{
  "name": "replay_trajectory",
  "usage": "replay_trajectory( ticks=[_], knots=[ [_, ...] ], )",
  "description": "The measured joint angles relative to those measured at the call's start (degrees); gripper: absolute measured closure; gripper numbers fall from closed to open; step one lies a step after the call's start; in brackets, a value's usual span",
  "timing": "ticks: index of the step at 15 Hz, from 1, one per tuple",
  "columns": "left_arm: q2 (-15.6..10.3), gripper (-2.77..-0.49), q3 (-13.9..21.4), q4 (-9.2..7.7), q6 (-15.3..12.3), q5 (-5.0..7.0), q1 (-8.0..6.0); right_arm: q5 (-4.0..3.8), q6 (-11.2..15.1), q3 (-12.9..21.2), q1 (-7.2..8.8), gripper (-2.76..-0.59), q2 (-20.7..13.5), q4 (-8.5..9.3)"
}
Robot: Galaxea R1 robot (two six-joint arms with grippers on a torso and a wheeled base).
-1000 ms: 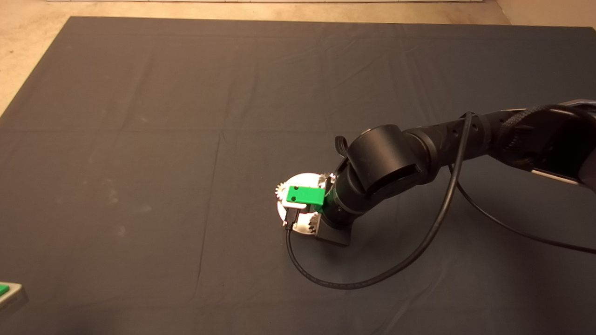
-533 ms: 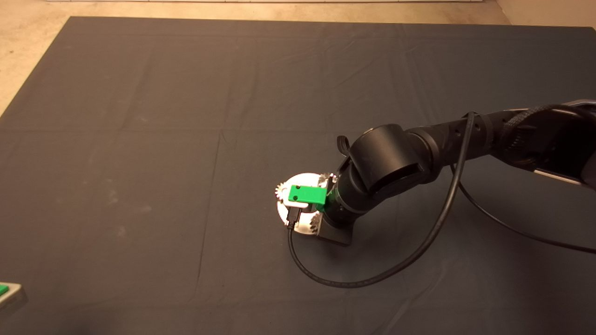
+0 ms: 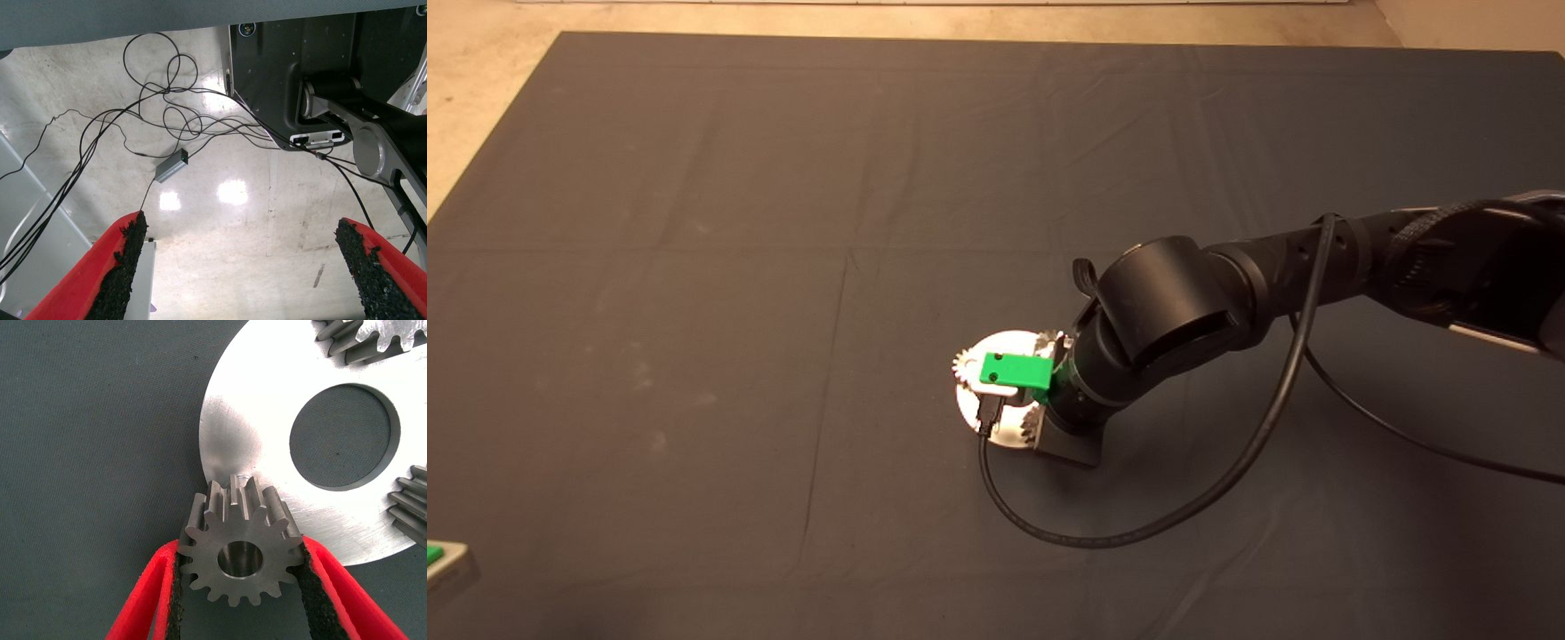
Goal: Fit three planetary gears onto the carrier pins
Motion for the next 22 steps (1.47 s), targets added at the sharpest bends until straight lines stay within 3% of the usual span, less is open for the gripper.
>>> replay_trajectory(
  ticks=[8,22],
  knots=[
    [-0.8,-2.02,0.0,-0.16,0.3,0.00,0.00,-0.35,-0.1,0.0,-0.02,-1.04,0.2,-1.60],
    [-1.1,-2.02,0.0,-0.30,0.8,0.00,0.00,-0.35,-0.1,0.0,-0.19,-1.04,1.2,-1.87]
  ],
)
